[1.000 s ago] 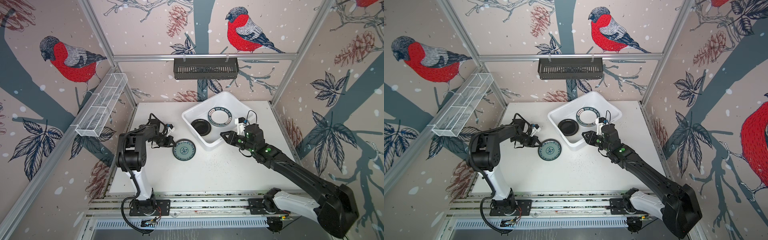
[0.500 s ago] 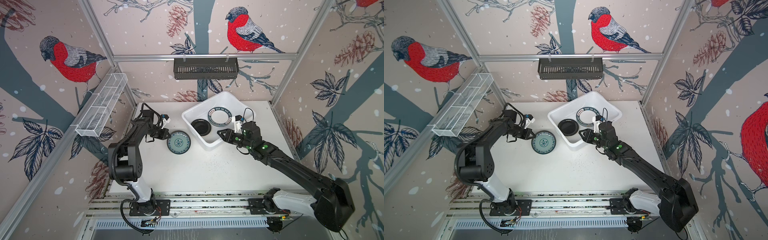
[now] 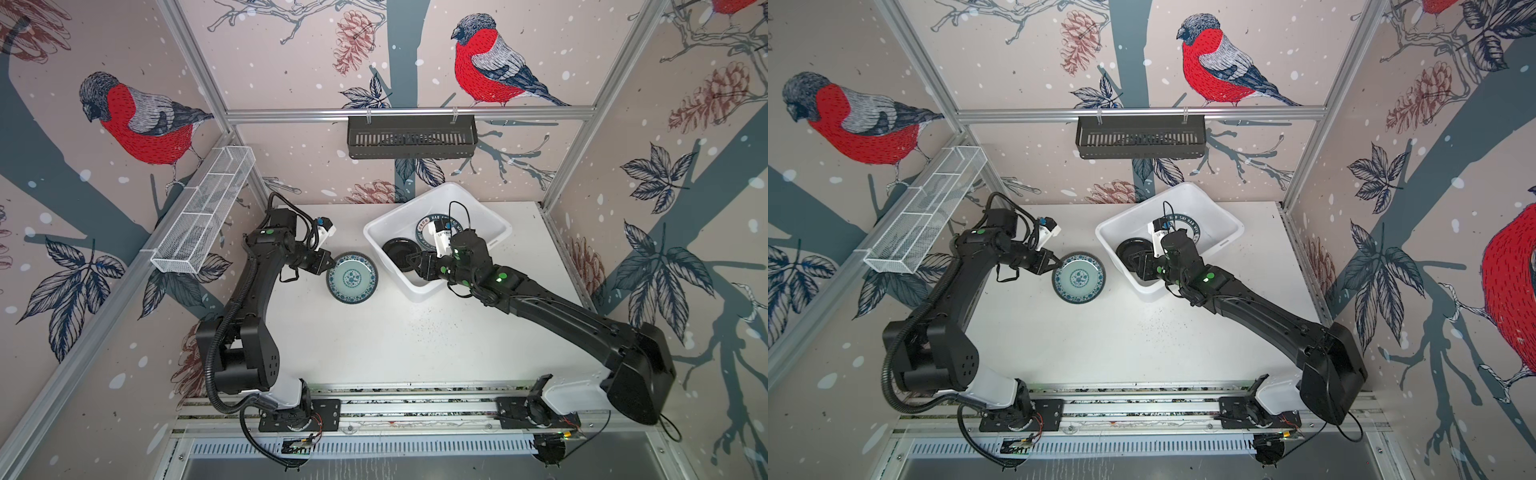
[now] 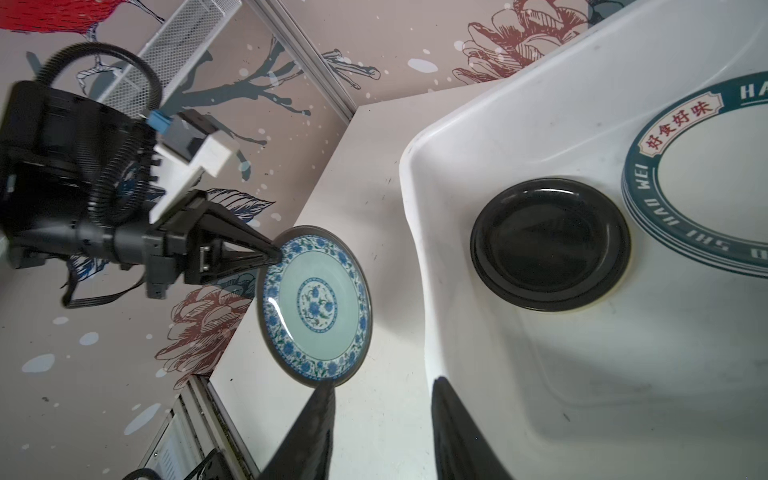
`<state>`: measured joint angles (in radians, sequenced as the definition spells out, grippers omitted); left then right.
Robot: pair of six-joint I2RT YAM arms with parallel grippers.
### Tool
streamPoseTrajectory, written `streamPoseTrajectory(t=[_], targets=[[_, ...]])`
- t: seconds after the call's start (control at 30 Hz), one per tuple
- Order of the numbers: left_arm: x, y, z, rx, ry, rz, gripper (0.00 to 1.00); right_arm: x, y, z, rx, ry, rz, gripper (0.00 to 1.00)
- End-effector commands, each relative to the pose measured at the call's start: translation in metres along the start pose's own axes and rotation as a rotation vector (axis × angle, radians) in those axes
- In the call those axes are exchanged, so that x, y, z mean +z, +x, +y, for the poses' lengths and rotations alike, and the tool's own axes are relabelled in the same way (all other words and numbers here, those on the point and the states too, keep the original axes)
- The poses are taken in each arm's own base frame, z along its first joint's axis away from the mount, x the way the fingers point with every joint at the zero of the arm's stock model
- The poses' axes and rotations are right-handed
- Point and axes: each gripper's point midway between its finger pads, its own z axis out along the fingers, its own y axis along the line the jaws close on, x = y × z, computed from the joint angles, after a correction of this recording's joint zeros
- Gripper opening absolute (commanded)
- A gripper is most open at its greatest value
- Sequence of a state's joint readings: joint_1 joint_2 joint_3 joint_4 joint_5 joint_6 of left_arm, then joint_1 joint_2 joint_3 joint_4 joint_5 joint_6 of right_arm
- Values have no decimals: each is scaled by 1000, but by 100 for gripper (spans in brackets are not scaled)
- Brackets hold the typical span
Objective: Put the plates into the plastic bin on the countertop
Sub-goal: 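Lift the plate upright with the left gripper while the right grasps its far rim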
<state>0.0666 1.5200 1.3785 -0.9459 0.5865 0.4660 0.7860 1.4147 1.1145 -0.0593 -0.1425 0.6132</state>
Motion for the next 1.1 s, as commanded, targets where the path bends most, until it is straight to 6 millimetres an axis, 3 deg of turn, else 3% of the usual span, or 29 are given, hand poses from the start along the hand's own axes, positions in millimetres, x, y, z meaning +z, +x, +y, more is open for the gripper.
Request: streamPoseTrajectory(t=[0.0, 0.27, 0.67, 0.93, 1.07], targets=[[-11, -1, -12, 20, 25, -8, 0, 11, 6, 8, -50, -25, 31, 40], [-28, -12, -34, 84, 75, -77, 0, 45, 29, 41, -113, -87, 105, 43], [-40, -18, -58, 135, 142, -124, 0, 56, 40, 44, -96, -108, 109, 41], [-38, -15, -68, 172, 148, -130, 0, 57, 42, 45, -60, -144, 100, 29], [-37, -14, -70, 185, 143, -133, 0, 55, 41, 47, -46, -170, 94, 17]])
